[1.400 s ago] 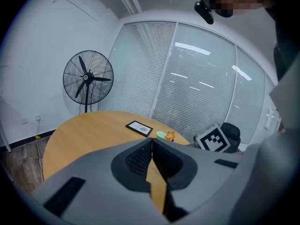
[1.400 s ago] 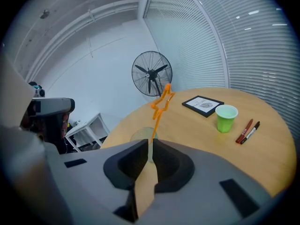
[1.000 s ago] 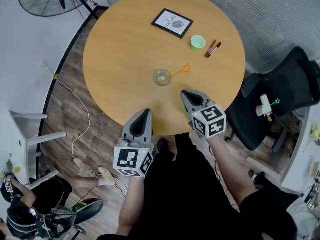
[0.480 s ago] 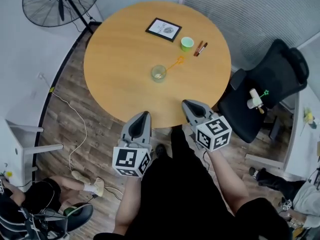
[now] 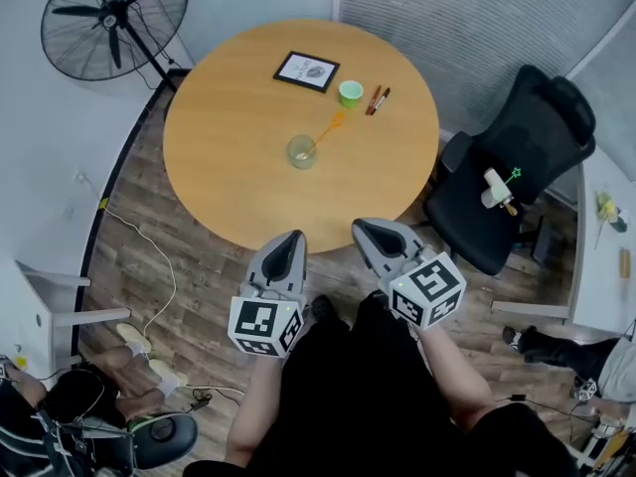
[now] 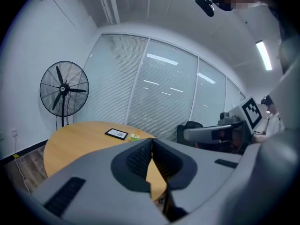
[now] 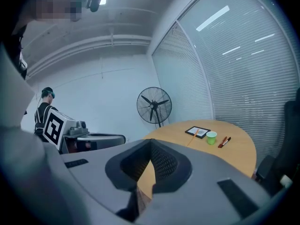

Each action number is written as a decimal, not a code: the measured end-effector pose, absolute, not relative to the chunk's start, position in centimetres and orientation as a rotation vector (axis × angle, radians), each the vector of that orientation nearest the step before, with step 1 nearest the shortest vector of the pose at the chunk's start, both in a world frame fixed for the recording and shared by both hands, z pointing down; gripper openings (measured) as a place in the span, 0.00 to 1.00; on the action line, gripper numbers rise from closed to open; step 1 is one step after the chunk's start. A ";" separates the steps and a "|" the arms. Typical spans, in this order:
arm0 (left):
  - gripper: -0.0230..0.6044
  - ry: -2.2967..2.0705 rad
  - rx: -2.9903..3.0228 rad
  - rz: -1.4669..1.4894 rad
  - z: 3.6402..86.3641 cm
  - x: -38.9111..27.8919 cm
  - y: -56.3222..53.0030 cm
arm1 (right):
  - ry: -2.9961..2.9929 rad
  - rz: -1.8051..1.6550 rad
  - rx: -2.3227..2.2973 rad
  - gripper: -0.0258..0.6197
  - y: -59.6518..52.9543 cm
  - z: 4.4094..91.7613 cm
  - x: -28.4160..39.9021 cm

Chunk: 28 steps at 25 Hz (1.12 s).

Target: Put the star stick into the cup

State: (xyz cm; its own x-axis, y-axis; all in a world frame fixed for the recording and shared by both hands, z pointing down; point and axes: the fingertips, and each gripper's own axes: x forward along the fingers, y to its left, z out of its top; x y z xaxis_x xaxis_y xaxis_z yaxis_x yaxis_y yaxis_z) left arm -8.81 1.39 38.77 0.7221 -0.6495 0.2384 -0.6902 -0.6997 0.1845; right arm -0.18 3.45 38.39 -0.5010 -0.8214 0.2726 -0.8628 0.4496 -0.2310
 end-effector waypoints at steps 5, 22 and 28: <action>0.04 -1.085 2.678 0.218 37.7 -8.1 2.3 | -2.584 0.414 1.472 0.05 5.1 36.6 0.1; 0.04 -1.141 2.710 0.244 36.3 -7.9 4.0 | -2.578 0.333 1.496 0.05 7.3 35.3 1.2; 0.04 -1.129 2.716 0.244 36.5 -8.4 4.3 | -2.552 0.322 1.521 0.05 7.8 35.5 1.5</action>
